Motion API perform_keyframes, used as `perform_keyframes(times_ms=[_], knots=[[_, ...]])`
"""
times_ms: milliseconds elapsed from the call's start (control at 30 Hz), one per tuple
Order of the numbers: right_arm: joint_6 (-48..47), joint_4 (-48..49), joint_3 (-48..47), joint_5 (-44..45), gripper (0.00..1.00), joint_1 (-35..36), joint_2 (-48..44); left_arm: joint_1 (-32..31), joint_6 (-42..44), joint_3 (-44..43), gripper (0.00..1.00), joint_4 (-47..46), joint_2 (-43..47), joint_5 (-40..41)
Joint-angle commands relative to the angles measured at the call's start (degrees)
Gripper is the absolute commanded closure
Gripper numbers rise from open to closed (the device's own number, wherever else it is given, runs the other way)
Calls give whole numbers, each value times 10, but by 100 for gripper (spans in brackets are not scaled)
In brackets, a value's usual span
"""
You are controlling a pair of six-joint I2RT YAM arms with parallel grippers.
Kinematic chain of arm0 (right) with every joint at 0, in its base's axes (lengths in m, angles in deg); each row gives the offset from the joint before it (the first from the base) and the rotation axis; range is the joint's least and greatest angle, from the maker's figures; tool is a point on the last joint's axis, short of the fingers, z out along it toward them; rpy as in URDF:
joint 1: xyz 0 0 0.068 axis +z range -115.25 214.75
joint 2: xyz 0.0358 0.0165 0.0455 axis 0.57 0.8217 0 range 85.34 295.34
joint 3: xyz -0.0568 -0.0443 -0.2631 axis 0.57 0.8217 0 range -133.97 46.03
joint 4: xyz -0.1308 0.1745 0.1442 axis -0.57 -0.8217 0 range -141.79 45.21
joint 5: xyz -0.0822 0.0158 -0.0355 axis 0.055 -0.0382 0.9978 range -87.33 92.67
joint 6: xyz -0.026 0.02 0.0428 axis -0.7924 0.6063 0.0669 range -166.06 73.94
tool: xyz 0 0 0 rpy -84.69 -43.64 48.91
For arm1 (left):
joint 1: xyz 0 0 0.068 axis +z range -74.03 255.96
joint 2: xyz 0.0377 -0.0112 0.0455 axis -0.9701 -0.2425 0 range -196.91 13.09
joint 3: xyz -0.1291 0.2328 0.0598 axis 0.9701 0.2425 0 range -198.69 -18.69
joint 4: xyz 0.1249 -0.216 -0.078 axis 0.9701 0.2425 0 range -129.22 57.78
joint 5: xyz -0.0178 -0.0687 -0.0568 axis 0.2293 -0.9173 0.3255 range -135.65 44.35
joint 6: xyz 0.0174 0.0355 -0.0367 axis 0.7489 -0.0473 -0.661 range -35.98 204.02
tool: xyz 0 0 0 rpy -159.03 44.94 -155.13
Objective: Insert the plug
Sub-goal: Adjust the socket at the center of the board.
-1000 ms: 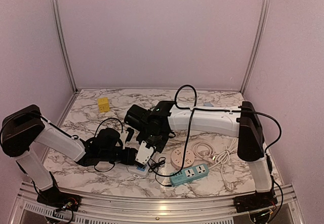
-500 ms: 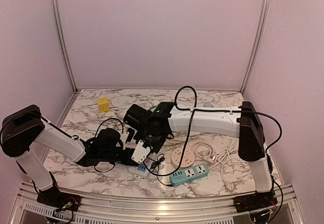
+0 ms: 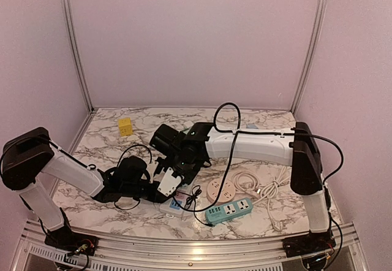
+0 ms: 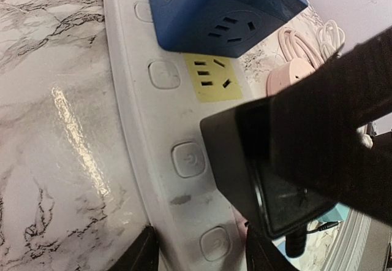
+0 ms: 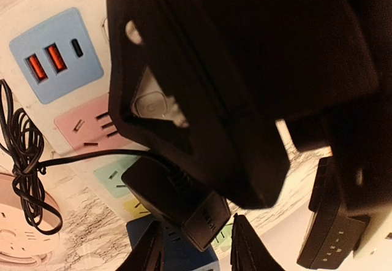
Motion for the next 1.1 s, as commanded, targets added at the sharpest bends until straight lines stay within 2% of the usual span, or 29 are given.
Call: perform_keyframes(times_ms=[0,467,1067], knots=[[31,-11,10,-6,67,0,-36,-9,13,2,52,51,4,-18],[94,62,134,-27,68,-5,-119,-9,16,-5,52,54,4,-14],[151,96,210,-27,68,-12,-190,-10,19,-9,52,49,-4,-18]])
